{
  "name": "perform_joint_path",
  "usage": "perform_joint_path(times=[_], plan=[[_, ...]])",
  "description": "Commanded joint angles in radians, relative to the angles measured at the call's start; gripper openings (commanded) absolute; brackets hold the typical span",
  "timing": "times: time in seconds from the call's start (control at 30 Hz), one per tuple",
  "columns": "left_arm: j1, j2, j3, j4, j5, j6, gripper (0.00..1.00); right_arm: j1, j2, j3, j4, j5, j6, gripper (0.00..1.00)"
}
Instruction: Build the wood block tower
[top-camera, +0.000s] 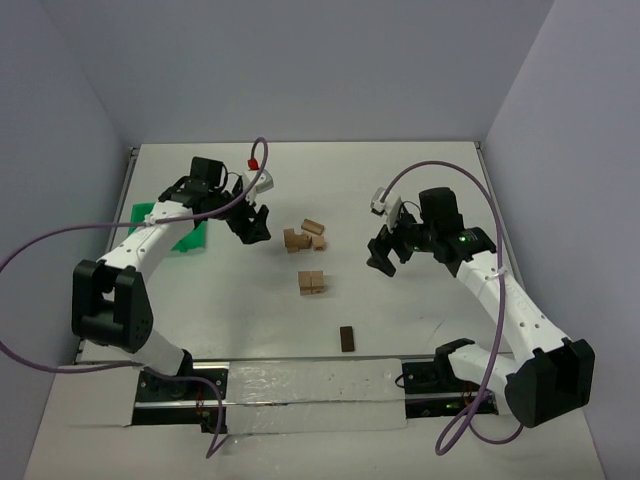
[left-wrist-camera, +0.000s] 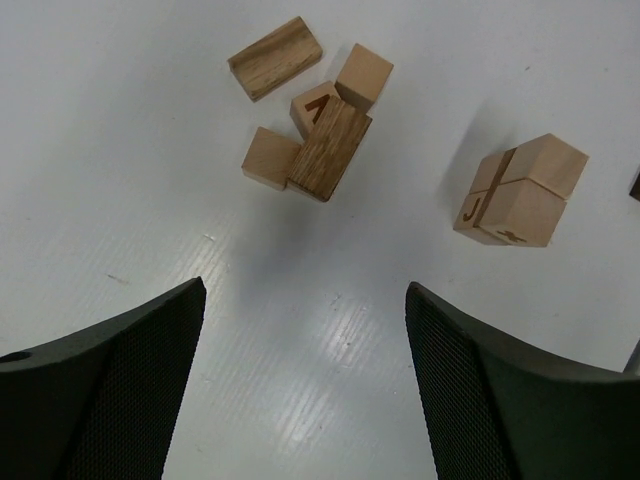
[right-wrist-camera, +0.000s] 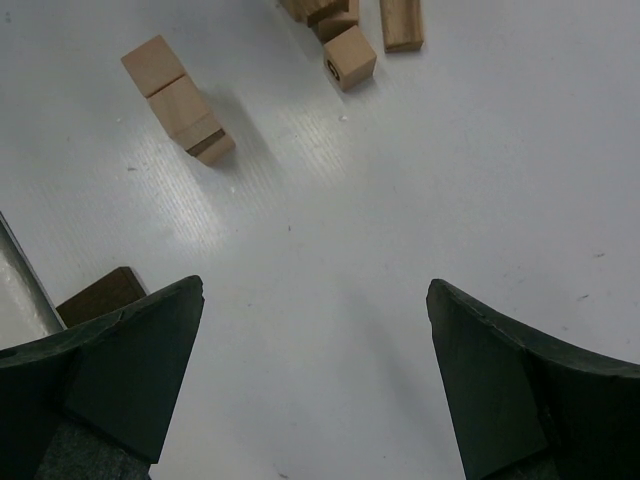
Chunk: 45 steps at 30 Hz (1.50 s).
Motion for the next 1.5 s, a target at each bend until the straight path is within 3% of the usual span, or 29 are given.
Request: perform_joint_path(times=[0.0, 0.43, 0.97, 1.17, 1.47], plan=[[-0.049, 0.047, 0.062, 0.068, 0.022, 0.126, 0.86, -0.034, -0.002, 0.010, 0.060, -0.032, 0.048, 1.00], [-0.125, 0.217, 0.047, 0.220, 0.042, 0.251, 0.87, -0.061, 0.043, 0.023, 0.056, -0.032, 0.045, 1.00], [-0.151, 0.342, 0.080, 0.249, 0.047, 0.306, 0.83, -0.071, 0.079, 0.013, 0.070, -0.042, 0.042, 1.00], [-0.157, 0.352, 0.093, 0.247, 0.054, 0.318, 0.77, -0.073, 0.084, 0.012, 0.074, -0.049, 0.042, 1.00], [-0.163, 0.358, 0.104, 0.218, 0.066, 0.343, 0.59, -0.073, 0.085, 0.009, 0.079, -0.055, 0.044, 1.00]])
